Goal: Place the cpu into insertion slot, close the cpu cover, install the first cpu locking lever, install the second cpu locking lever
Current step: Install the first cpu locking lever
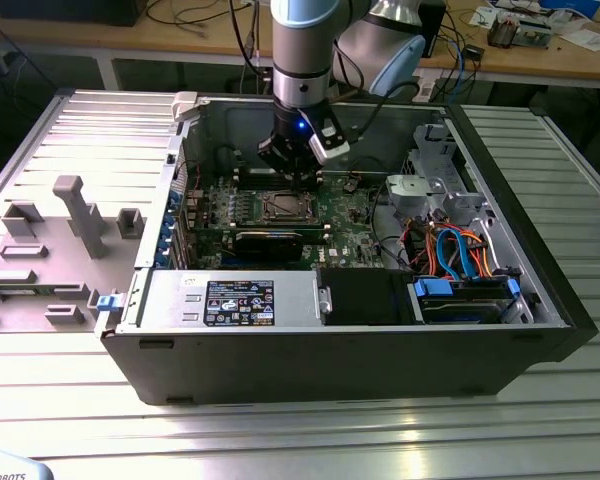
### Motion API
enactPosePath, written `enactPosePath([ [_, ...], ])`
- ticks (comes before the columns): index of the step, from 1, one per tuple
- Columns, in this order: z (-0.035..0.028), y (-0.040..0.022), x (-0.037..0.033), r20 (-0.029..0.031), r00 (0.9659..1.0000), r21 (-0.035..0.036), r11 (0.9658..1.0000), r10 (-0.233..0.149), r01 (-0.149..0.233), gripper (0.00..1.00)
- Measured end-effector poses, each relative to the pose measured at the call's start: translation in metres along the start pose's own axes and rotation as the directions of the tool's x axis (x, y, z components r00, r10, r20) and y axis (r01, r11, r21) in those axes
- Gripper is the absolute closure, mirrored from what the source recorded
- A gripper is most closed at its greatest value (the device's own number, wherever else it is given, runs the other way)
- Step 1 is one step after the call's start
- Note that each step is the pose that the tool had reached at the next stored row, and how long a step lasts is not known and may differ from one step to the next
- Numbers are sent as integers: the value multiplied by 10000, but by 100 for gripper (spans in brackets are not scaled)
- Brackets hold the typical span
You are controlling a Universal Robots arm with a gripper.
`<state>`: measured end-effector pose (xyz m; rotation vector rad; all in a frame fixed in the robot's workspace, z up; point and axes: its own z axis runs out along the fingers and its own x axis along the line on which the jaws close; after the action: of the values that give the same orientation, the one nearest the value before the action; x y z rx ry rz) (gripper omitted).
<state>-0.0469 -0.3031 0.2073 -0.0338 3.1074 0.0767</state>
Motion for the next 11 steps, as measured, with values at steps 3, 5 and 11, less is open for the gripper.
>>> enactPosePath([
  [3, 4, 0, -4, -1, 10000, 4, 10000, -1, 1, 89],
  [5, 7, 0, -8, 0, 10000, 6, 10000, -1, 1, 89],
  [11, 19, 0, -17, 0, 10000, 6, 10000, -1, 1, 89],
])
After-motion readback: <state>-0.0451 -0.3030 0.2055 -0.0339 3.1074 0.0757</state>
